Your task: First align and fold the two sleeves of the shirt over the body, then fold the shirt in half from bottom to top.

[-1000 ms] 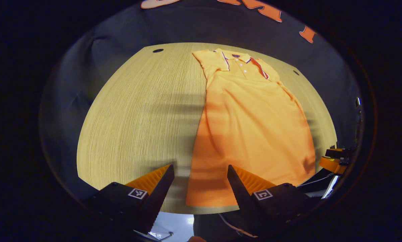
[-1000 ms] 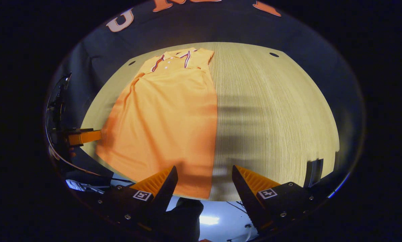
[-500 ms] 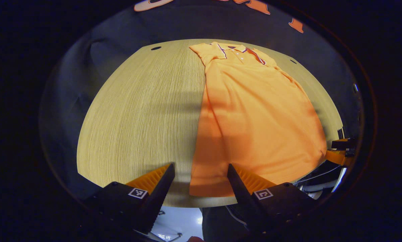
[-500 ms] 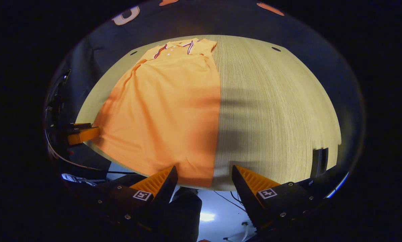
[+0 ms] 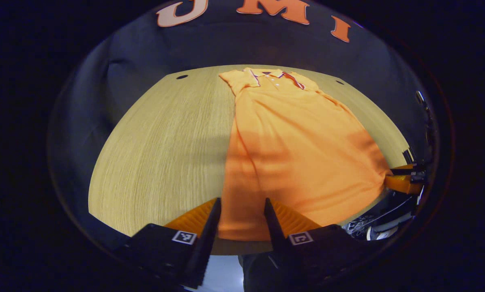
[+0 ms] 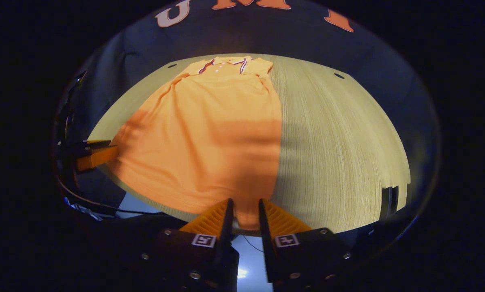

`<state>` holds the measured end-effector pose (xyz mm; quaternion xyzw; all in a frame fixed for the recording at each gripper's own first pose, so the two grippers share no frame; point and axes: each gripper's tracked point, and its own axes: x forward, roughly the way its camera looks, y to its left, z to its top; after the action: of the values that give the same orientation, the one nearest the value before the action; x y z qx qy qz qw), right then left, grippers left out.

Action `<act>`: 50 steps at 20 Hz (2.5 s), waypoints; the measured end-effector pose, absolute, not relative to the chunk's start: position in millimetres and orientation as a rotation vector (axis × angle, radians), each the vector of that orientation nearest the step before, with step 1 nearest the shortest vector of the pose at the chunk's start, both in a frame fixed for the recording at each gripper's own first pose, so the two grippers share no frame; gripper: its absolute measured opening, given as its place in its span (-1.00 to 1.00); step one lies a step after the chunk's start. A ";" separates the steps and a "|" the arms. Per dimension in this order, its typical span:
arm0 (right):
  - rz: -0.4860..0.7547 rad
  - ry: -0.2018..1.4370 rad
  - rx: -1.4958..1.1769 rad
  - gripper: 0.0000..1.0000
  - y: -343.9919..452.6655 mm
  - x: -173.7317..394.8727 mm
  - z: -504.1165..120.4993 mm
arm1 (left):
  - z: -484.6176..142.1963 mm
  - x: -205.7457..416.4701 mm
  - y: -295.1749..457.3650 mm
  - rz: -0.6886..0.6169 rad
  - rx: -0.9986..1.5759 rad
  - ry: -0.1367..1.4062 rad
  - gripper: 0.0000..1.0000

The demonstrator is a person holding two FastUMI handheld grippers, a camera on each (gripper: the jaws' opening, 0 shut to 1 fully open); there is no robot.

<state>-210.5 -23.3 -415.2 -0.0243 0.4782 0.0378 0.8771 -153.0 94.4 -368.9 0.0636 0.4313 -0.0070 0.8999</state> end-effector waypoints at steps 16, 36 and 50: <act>0.295 1.004 0.499 -0.91 26.7 -186.4 -379.5 | -337.9 -129.2 74.6 -0.003 -0.085 0.864 -0.98; 0.334 0.754 0.740 -0.92 18.8 -64.8 -269.3 | -203.1 -4.9 64.9 -0.063 -0.209 0.616 -0.98; 0.252 0.719 0.666 -0.94 21.9 92.4 -255.3 | -186.8 159.0 84.8 -0.143 -0.139 0.602 -0.99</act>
<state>92.4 21.9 -255.3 0.3191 0.3442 0.1209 0.8747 159.0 84.8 -186.8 -0.0682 0.2958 -0.0705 0.9502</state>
